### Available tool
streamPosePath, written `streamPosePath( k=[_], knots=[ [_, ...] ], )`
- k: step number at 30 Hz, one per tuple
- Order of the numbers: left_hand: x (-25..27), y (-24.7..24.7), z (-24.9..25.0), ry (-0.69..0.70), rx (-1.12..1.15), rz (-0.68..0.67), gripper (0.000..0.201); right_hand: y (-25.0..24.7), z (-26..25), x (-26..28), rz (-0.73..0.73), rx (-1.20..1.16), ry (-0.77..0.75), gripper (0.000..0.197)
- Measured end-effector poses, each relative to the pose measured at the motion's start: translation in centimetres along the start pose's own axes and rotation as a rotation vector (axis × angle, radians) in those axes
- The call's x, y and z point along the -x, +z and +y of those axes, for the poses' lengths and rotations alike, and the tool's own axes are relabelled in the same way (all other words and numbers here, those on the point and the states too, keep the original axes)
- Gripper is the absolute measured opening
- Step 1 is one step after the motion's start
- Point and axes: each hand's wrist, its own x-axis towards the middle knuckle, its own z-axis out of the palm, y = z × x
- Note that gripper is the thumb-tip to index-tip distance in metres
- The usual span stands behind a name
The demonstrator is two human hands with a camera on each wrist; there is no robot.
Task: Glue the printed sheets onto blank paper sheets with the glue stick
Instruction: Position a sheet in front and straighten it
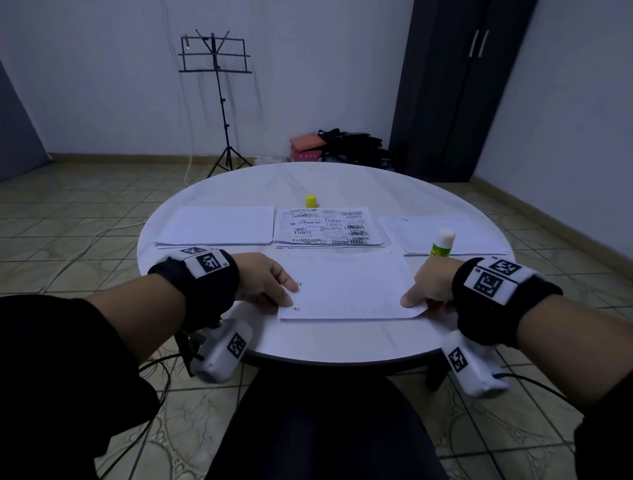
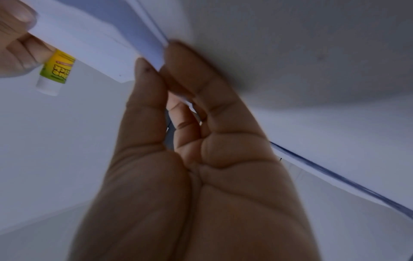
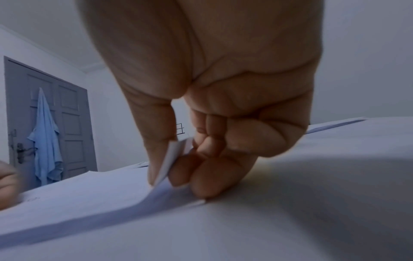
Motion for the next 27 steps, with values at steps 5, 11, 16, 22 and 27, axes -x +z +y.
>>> streamPosePath(
  k=[5, 11, 16, 22, 27],
  knots=[
    [0.18, -0.08, -0.09, 0.01, -0.003, -0.019, 0.024, 0.04, 0.15, 0.03, 0.001, 0.006, -0.019, 0.032],
    [0.26, 0.19, 0.08, 0.017, -0.053, 0.005, 0.021, 0.42, 0.33, 0.04, 0.035, 0.042, -0.045, 0.039],
    [0.19, 0.36, 0.1, 0.009, -0.076, 0.016, 0.02, 0.51, 0.32, 0.2, 0.038, 0.072, -0.053, 0.039],
    [0.06, 0.53, 0.18, 0.007, -0.113, 0.022, 0.021, 0.61, 0.35, 0.16, 0.039, 0.086, -0.069, 0.039],
    [0.04, 0.54, 0.24, 0.003, -0.128, 0.041, 0.021, 0.59, 0.37, 0.19, 0.048, 0.11, -0.071, 0.039]
  ],
)
